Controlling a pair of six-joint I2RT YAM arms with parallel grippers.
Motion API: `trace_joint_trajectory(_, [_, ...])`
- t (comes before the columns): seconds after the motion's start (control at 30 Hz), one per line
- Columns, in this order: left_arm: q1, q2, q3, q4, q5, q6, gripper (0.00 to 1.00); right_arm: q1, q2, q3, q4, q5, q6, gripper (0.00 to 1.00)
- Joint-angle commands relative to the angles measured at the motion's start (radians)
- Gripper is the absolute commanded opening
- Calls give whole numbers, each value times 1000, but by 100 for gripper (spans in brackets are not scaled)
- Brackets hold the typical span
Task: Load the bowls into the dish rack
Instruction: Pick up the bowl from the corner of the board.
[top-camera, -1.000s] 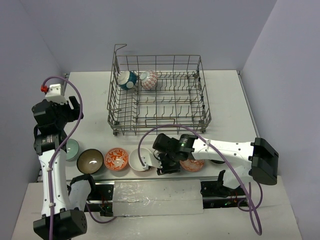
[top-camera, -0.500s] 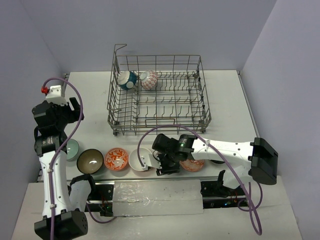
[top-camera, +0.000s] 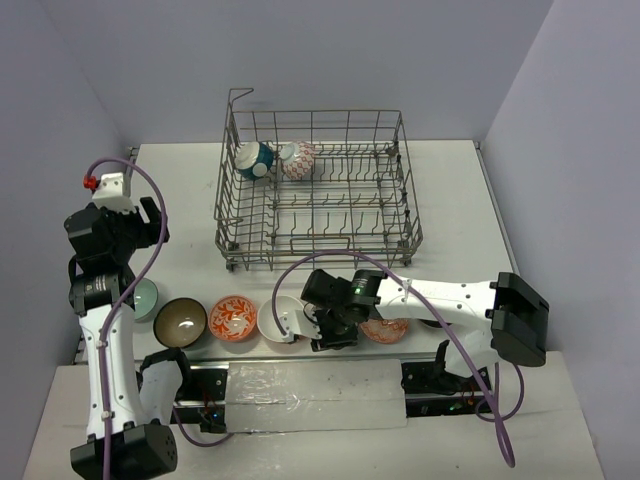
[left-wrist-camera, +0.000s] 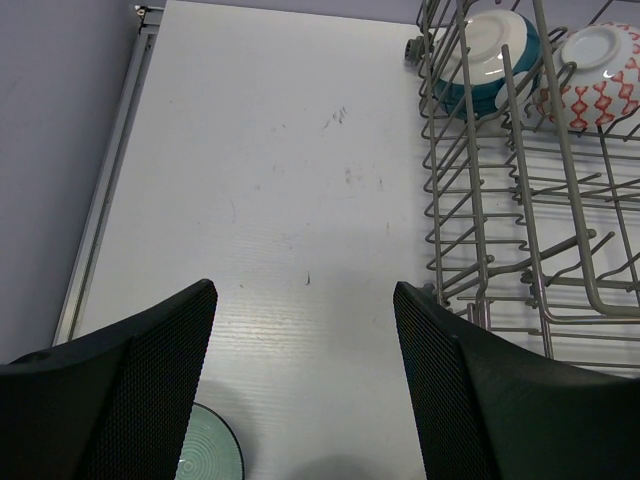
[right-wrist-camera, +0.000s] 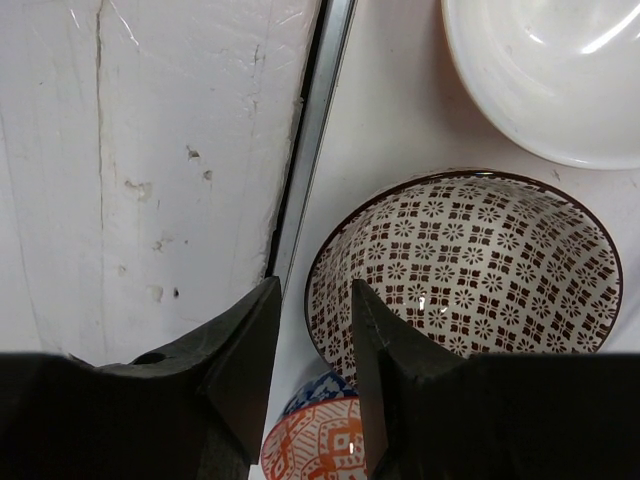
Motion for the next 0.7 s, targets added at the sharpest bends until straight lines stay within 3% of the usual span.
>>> trace_joint_trajectory(0.0, [6,-22,-4,42,30,-9,78,8,11,-7,32,-5,-6,41])
trace_joint_trajectory(0.33, [14,-28,-7,39,39,-12,78,8,37,-18,49,-2,0,33])
trace_joint_trajectory(0.67, [21,-36,-11,42,43,-13,78,8,17,-18,44,18,4,18])
